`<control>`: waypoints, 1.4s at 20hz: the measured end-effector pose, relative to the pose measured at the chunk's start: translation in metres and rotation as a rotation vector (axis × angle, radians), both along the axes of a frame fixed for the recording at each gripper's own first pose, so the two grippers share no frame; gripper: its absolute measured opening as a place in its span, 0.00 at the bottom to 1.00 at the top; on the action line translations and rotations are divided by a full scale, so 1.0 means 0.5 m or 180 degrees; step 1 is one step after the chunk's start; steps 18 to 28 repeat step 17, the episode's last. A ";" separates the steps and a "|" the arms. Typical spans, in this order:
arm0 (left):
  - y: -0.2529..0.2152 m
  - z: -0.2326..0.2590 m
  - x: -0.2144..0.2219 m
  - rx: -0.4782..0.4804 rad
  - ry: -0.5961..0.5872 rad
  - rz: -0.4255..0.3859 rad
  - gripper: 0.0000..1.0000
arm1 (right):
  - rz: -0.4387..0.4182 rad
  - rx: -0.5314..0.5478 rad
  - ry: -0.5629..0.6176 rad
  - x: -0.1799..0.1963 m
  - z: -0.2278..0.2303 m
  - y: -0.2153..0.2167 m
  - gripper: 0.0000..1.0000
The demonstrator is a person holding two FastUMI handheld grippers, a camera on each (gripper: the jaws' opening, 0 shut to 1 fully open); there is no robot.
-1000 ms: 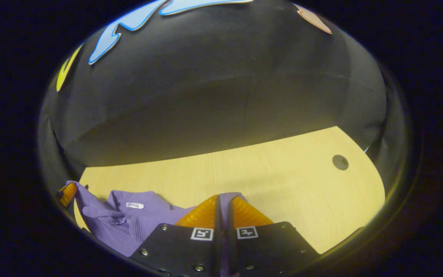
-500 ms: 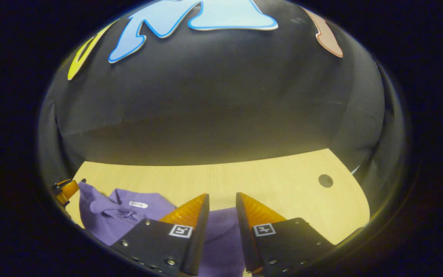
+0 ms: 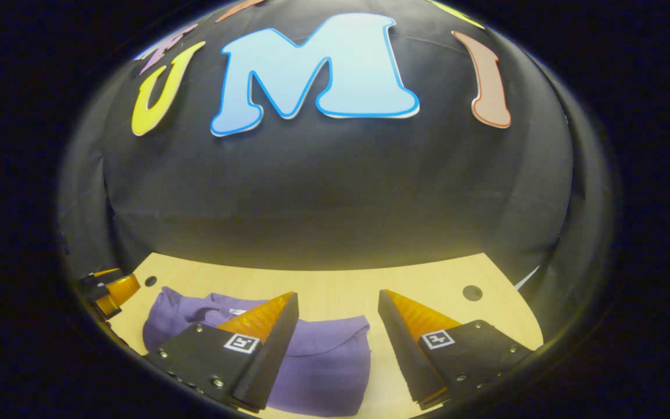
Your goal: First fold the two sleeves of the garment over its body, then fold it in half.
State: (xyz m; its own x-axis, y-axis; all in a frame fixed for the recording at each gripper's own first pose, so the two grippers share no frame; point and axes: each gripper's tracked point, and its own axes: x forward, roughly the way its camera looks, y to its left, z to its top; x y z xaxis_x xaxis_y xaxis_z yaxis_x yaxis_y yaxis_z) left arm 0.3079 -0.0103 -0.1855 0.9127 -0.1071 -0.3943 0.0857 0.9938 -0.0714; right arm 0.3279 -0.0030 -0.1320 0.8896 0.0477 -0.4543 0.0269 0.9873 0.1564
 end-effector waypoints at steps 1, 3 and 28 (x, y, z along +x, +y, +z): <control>-0.003 0.013 -0.018 0.0009 -0.0030 -0.0008 0.88 | -0.0007 -0.0014 -0.0054 -0.018 0.015 0.000 0.86; -0.016 0.044 -0.055 -0.0006 -0.0104 -0.0043 0.92 | 0.0000 -0.0020 -0.0140 -0.059 0.042 0.004 0.91; -0.066 0.212 -0.317 -0.0187 -0.0660 0.0092 0.90 | -0.0109 -0.0093 -0.0514 -0.324 0.120 -0.022 0.91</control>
